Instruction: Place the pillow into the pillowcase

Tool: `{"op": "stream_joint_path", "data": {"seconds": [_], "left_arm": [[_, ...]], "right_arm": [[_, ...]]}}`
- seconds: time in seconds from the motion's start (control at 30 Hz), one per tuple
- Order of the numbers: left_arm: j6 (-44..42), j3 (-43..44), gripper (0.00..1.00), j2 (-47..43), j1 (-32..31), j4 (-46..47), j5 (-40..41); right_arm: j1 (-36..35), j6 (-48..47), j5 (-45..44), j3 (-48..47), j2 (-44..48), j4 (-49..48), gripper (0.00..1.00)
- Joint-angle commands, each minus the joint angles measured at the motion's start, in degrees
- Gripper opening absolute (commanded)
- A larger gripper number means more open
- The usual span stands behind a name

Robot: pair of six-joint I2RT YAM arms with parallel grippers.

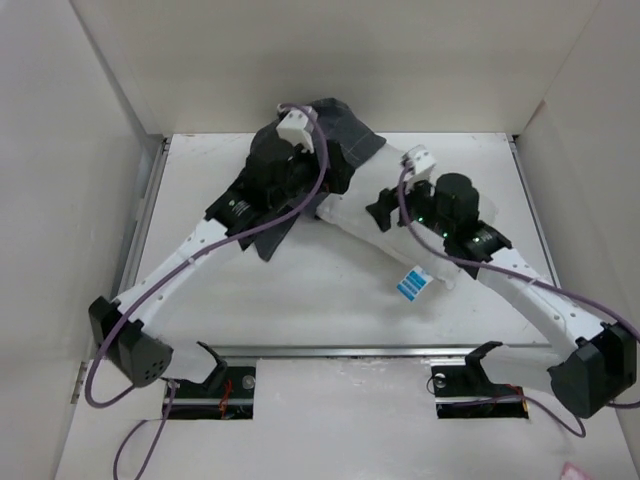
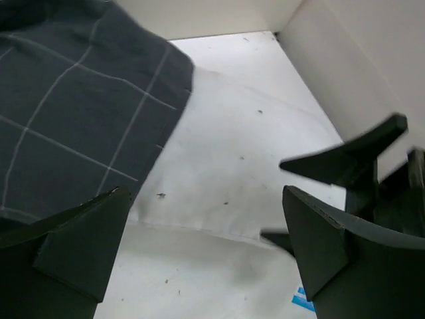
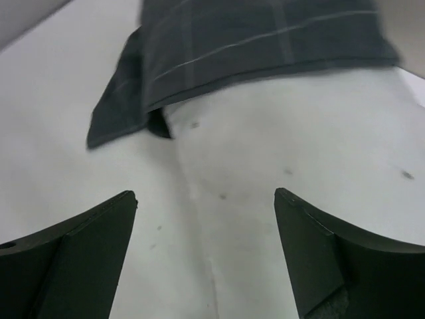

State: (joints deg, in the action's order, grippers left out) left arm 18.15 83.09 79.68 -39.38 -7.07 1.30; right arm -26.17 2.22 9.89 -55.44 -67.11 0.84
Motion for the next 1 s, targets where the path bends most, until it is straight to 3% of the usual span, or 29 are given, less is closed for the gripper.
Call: {"op": "stream_joint_path", "data": {"seconds": [0.0, 0.03, 0.07, 0.1, 0.27, 0.43, 0.57, 0.63, 0.7, 0.77, 0.83, 0.97], "left_arm": [[6.97, -12.09, 1.0, -9.86, 1.84, 2.23, 8.34], [8.81, -15.64, 1.0, -11.55, 1.85, 2.24, 9.76], [10.31, -19.16, 1.0, -13.22, 2.46, 2.85, 10.38], [13.28, -25.63, 1.0, -16.19, 2.98, 3.98, 10.39], [18.84, -40.71, 1.0, -22.63, 2.99, 10.92, 11.44], [18.68, -44.77, 1.0, -20.1, 2.99, 16.12, 11.97], [17.36, -43.28, 1.0, -11.34, 2.99, 20.85, 15.21], [15.44, -41.7, 1.0, -7.28, 2.99, 23.32, 16.01], [12.88, -38.72, 1.0, -0.8, 2.99, 26.39, 15.23], [12.87, -35.99, 1.0, 3.27, 3.51, 25.8, 16.27], [12.87, -32.74, 0.97, 7.76, 4.04, 25.79, 17.5], [14.81, -30.19, 0.9, 9.97, 4.83, 25.79, 22.59]], "right_arm": [[-10.36, -18.46, -3.97, -3.01, -1.08, 6.63, 0.91], [-12.91, -19.44, -6.96, -4.92, -2.66, 7.93, 0.91], [-13.63, -20.05, -8.03, -6.42, -4.41, 9.25, 1.0], [-13.64, -20.06, -9.61, -8.09, -8.52, 10.66, 1.0], [-15.22, -22.43, -23.47, -16.54, -22.43, 16.39, 1.0], [-15.75, -25.69, -27.47, -19.62, -34.81, 15.34, 1.0], [-15.75, -25.87, -25.97, -23.04, -40.01, 16.38, 0.97], [-14.97, -25.25, -25.19, -23.74, -40.64, 15.42, 0.88], [-13.82, -22.8, -24.05, -24.36, -40.64, 14.54, 0.5], [-11.98, -21.56, -20.89, -24.98, -40.64, 14.01, 0.21], [-10.92, -20.95, -17.64, -24.98, -39.41, 13.49, 0.11], [-9.69, -20.94, -12.45, -23.05, -37.13, 12.87, 0.1]]}}
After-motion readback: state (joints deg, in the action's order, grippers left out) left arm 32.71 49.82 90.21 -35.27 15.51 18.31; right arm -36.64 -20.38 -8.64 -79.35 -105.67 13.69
